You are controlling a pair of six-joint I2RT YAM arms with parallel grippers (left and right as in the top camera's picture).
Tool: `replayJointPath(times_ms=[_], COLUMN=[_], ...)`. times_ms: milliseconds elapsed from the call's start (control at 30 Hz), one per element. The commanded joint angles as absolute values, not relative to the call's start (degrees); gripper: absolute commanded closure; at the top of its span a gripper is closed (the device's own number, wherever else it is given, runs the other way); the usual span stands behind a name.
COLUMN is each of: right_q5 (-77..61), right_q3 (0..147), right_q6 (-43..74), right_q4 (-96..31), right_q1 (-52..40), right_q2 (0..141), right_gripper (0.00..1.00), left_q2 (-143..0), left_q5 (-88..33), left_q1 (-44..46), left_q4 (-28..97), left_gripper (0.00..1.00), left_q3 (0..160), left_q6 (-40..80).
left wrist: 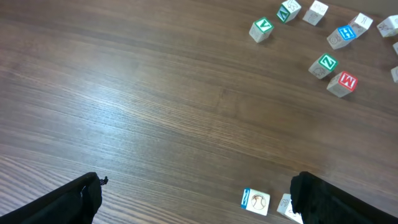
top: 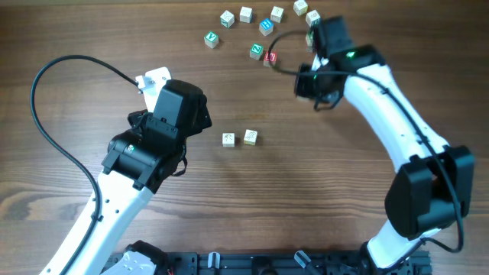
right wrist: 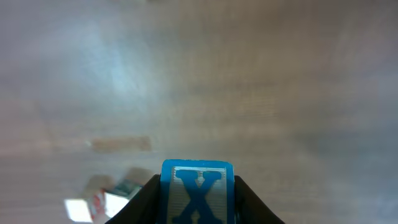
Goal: Form a horizontal line
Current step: 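Carry the blue X block and set it right of the two blocks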
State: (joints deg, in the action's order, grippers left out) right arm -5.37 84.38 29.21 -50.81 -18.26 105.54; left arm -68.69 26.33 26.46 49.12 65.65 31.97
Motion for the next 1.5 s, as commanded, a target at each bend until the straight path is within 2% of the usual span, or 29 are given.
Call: replayJointPath(times_ms=[0,233,333,400,567,667,967,1100,1200,1300,1467], right_q5=[-6.5,-6.0,-2.5,-2.6,-2.6,-2.9,-3.0,-3.0,-2.1,-1.2,-2.0], right_q3=[77.1,63.0,60.4,60.4,60.4,60.4,63.4,63.9,63.9,63.9,63.9], right_q6=[33.6,34.7,34.7,34.7,34.7,34.7,34.4,33.1,32.9,33.2,36.4], right_q4=[-46.1,-26.0,-21.6,-21.6,-21.7,-22.2,-25.8,-27.5,-28.6,-31.2,-34.2], right_q1=[-22.4,-29.7,-30.7,-30.7,-30.7,-30.7,-30.7,-30.7,-30.7,-30.7,-30.7], right_q2=[105.6,105.6,105.6,105.5,105.5,105.5,102.2,95.4,91.8,89.7,89.7], right_gripper=[0.78,0.76,0.72,0.72,0.50,0.40,0.34,0.21,0.18,0.15,0.14], left_q2=[-68.8,-68.8,-68.8,-68.8,-68.8,-68.8,-68.8,-68.8,-68.8,-68.8,-68.8], left_q5=[26.9,26.9,26.9,26.9,26.9,26.9,26.9,26.9,26.9,24.7,24.3], left_q1=[26.1,26.1,26.1,26.1,26.1,26.1,26.1,26.1,26.1,26.1,26.1], left_q4=[48.9,48.9,48.9,48.9,48.9,48.9,48.9,48.9,48.9,43.6,42.2], left_gripper=[0.00,0.00,0.00,0.00,0.00,0.00,0.00,0.00,0.00,0.00,0.00], left_q3=[66.3,66.3,66.3,66.3,66.3,66.3,66.3,66.3,66.3,66.3,66.3], left_q6=[31.5,31.5,31.5,31.5,31.5,31.5,31.5,31.5,31.6,31.9,31.9])
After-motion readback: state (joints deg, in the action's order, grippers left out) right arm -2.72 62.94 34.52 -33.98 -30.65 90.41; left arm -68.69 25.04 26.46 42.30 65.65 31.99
